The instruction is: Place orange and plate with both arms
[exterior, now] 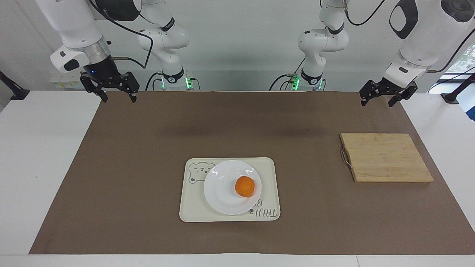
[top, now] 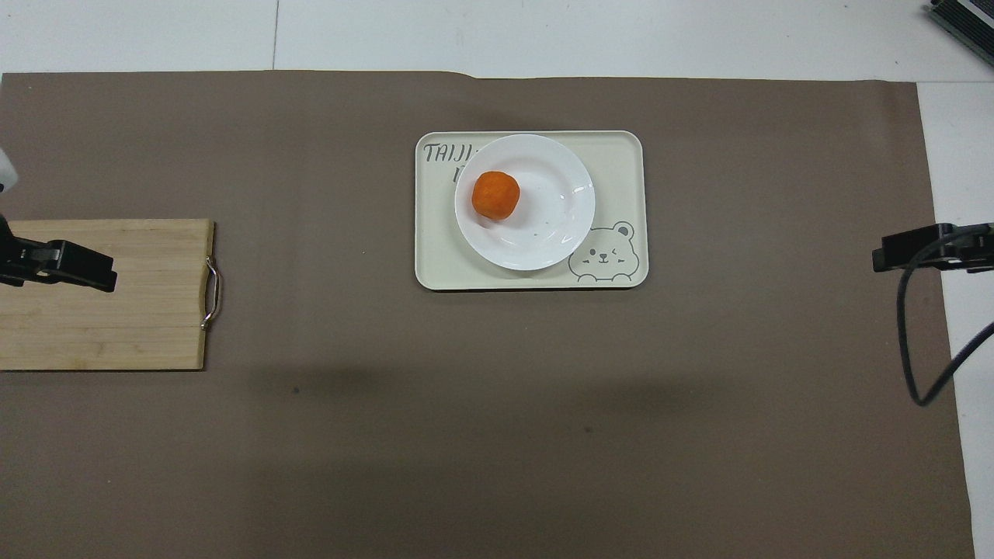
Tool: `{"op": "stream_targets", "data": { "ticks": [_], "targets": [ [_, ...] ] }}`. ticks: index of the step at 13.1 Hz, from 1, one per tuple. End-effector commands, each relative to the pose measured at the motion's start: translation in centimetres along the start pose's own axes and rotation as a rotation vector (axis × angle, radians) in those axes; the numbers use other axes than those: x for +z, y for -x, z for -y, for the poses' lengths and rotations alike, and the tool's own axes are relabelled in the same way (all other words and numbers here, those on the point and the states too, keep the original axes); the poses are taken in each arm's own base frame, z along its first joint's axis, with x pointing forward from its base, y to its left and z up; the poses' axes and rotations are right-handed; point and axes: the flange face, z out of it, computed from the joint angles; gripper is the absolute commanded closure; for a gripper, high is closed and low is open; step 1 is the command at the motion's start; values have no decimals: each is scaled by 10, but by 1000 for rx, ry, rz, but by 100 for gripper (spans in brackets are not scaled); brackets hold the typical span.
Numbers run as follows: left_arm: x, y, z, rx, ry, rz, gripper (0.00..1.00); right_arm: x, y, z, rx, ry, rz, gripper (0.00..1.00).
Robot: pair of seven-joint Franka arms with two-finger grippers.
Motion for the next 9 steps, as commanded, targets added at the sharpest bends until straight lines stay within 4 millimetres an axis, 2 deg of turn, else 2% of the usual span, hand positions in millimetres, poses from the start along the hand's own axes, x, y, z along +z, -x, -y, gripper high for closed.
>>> {"op": "stream_targets", "data": {
  "ticks": [1,4,9],
  "targets": [
    [-4,-1,3,11,-17,-2,0,5,11,-13,11,19,26,0],
    [-4,-1,3,11,-17,-2,0,8,15,-19,23,12,25,0],
    [-3,-1,3,11,-17,-1,0,9,16,-19,20,11,28,0]
  ]
}}
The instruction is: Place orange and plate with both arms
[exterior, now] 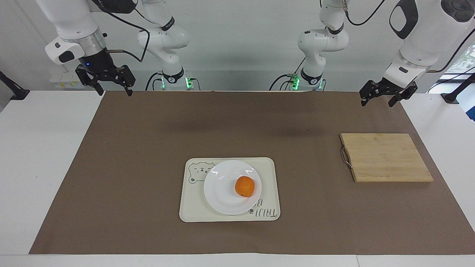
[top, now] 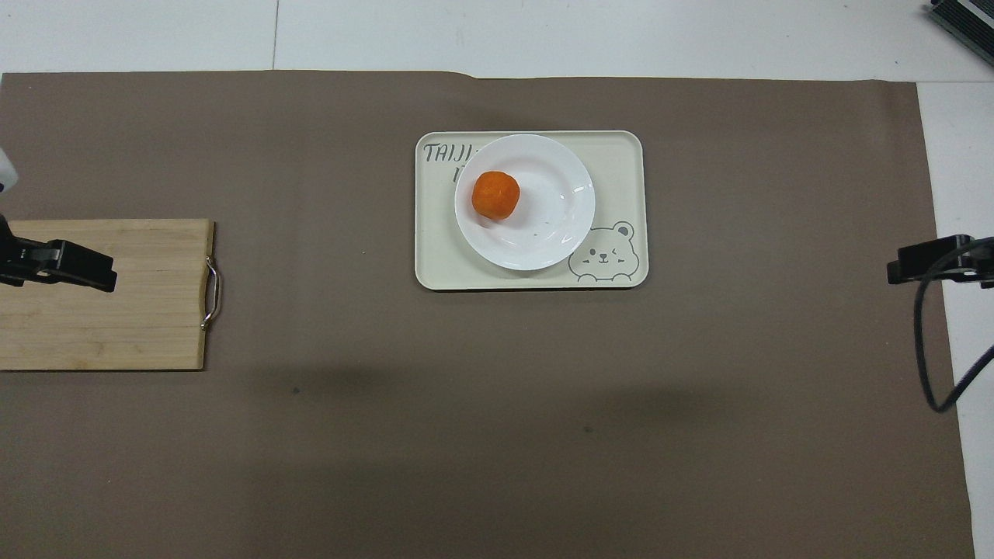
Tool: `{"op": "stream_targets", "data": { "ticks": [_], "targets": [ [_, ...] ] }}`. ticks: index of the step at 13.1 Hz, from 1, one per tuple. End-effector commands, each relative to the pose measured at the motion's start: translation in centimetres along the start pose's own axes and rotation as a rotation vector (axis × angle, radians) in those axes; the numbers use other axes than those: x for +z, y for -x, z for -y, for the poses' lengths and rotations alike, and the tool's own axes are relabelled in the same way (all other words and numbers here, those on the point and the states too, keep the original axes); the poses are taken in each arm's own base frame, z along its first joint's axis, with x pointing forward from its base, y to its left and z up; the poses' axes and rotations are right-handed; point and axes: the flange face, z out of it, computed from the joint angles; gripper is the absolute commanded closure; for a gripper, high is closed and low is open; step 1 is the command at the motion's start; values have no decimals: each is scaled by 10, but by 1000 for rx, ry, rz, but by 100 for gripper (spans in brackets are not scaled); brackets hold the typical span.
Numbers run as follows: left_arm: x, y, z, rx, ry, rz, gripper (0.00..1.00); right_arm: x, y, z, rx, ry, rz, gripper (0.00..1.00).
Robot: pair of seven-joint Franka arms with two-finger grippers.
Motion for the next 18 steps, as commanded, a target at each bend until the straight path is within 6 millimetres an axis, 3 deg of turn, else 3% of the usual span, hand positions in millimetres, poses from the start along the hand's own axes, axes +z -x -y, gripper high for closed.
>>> {"op": "stream_targets", "data": {
  "ticks": [1,11,18],
  "targets": [
    [-3,-1,3,11,-17,-1,0,4,13,-2,-23,13,-2,0],
    [-3,-1,3,11,-17,-1,0,-25,15,6,-74,41,-37,0],
    [-4,-1,3,11,-17,-2,0,-22,16,11,-80,16,-31,0]
  ]
}}
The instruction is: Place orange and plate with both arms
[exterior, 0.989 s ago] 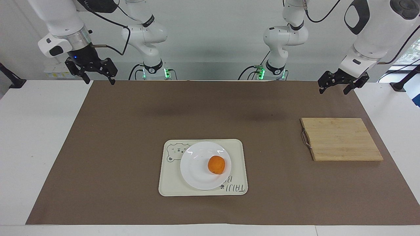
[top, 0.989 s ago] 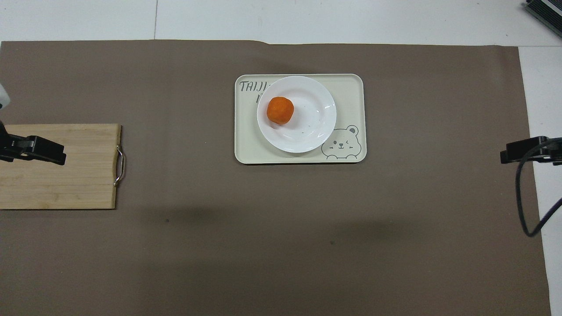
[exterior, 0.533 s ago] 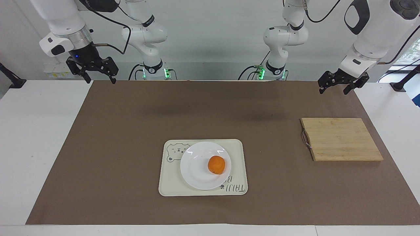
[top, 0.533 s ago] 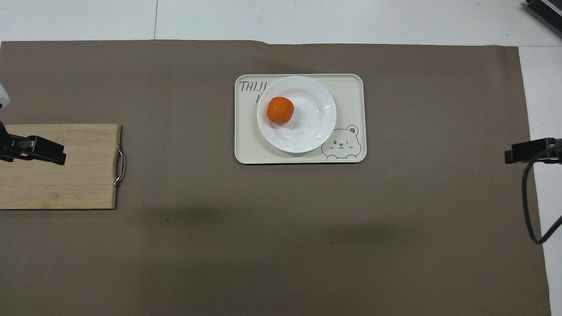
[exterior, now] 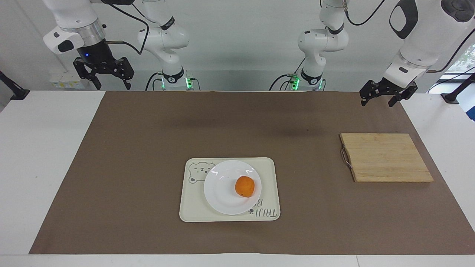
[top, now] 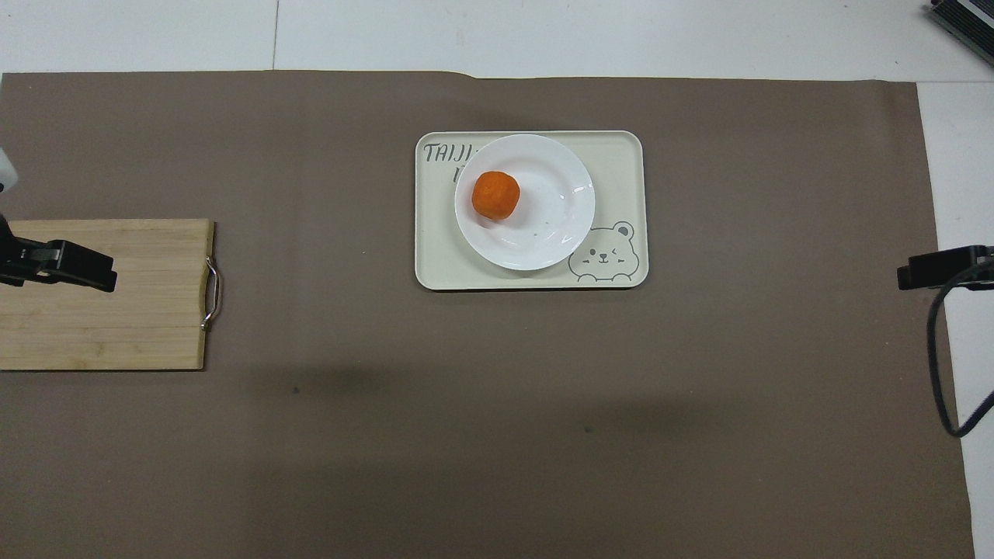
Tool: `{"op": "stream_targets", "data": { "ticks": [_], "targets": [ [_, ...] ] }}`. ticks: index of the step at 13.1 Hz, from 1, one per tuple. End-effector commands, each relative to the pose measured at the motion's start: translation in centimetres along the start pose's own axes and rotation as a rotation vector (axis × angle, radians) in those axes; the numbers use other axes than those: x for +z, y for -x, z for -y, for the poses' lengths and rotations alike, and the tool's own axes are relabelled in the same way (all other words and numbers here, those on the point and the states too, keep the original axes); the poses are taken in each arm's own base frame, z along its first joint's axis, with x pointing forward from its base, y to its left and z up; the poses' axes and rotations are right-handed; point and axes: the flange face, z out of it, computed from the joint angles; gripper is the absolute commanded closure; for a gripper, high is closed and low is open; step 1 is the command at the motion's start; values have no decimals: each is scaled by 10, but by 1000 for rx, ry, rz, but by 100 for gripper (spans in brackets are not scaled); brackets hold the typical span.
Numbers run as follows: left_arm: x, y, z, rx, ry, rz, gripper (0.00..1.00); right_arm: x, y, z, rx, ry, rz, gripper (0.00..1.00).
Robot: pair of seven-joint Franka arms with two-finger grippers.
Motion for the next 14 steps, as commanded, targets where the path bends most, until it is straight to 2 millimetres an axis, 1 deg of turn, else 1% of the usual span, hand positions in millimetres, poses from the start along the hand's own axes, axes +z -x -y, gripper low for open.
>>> {"op": "stream_targets", "data": {
  "ticks": [1,14],
  "targets": [
    [-4,-1,3,11,-17,-2,0,-3,5,1,-19,-3,7,0],
    [-3,-1,3,11,-17,-1,0,-2,6,-4,-8,-2,19,0]
  ]
}}
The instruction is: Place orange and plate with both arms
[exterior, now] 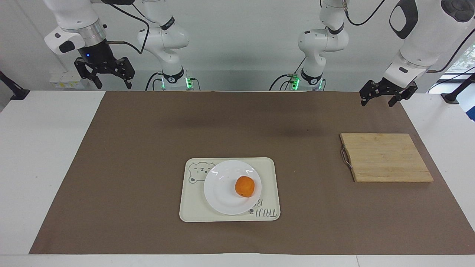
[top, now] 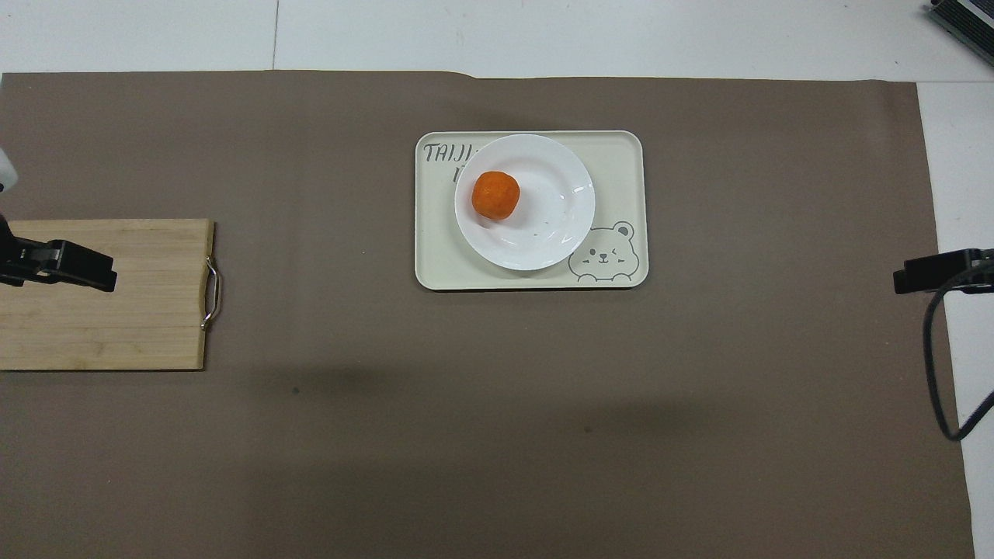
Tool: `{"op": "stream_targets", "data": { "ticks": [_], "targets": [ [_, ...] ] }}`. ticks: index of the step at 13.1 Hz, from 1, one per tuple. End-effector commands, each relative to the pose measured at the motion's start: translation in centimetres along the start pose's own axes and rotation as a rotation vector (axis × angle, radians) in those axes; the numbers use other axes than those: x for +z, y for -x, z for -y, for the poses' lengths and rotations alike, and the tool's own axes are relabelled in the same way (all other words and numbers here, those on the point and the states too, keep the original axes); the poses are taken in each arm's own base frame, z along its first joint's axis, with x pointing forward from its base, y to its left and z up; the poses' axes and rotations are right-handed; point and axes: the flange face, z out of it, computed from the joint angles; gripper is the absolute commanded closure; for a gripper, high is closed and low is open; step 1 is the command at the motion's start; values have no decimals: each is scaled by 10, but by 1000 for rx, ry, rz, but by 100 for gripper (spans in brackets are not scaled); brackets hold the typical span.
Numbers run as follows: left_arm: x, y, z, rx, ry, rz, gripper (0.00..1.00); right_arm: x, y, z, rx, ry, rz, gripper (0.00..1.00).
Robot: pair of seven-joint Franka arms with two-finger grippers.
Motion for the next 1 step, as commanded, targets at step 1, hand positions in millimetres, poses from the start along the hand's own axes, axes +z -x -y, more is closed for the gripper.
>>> {"op": "stream_targets", "data": {
  "ticks": [1],
  "targets": [
    [-3,-1,3,11,-17,-1,0,-3,6,-3,-11,0,8,0]
  ]
}}
